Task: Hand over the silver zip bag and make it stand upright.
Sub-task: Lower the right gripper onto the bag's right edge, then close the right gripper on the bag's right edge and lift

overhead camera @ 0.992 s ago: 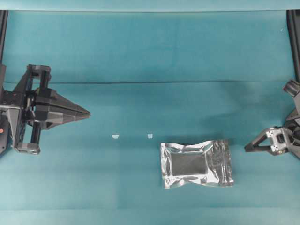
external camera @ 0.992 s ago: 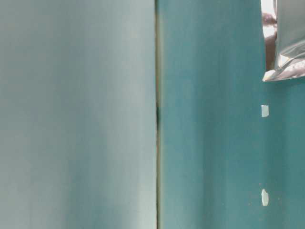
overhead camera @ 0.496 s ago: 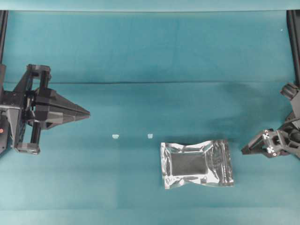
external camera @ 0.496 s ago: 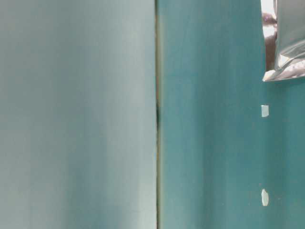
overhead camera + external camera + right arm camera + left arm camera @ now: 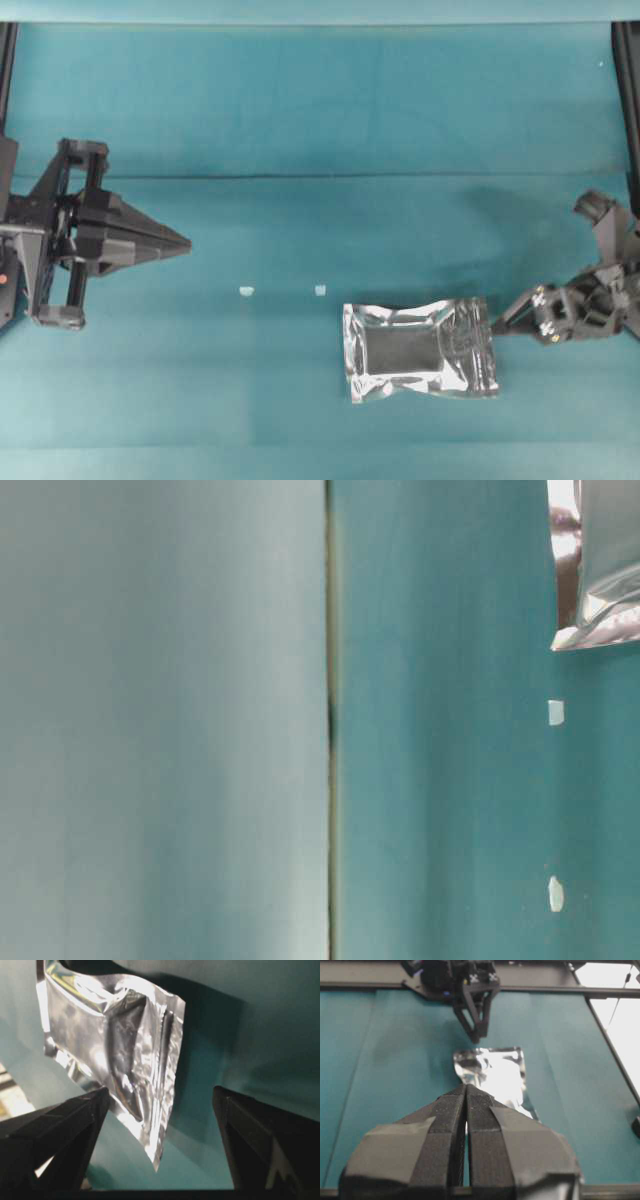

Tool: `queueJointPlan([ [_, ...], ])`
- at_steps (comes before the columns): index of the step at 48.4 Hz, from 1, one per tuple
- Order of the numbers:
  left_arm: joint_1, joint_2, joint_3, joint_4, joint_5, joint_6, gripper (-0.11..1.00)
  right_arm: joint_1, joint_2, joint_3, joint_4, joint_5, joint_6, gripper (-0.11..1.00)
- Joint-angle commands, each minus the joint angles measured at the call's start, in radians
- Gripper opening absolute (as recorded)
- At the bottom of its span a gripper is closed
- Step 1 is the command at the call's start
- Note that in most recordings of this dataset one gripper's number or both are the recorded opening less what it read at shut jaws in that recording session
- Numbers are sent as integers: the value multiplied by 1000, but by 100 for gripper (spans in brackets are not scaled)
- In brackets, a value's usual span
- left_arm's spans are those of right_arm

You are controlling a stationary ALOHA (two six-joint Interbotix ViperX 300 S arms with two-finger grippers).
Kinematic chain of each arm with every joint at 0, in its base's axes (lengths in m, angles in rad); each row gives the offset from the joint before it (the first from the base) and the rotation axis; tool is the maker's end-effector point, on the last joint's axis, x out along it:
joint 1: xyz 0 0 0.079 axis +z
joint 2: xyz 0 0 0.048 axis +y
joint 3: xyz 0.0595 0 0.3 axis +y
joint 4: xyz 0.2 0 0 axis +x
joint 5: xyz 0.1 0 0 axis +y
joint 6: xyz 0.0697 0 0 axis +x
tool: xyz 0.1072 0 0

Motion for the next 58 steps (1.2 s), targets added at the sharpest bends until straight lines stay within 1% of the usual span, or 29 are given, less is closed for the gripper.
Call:
queueJointPlan([
  [1, 0, -8, -20, 3, -5, 2, -1, 25, 54, -18, 31, -64, 6, 92],
  [7, 0, -14, -18, 3, -5, 2, -1, 38, 115, -32, 52, -100, 3, 92],
  [14, 0, -17, -18, 3, 5, 2, -1, 52, 163, -49, 60, -132, 2, 92],
  [21, 0, -17, -17, 3, 11, 2, -1, 71, 206, -58, 94, -166, 2, 92],
  [25, 0, -17, -17, 3, 11, 2, -1, 78, 227, -67, 104, -186, 0, 91],
  [38, 0, -17, -17, 3, 11, 2, -1, 86, 307, -117, 109, -213, -2, 91],
  [52, 0, -21, -17, 3, 11, 2, -1, 86, 313, -124, 120, -209, -5, 91],
  [58, 0, -21, -17, 3, 11, 2, -1, 86, 314, -127, 121, -201, -8, 89],
])
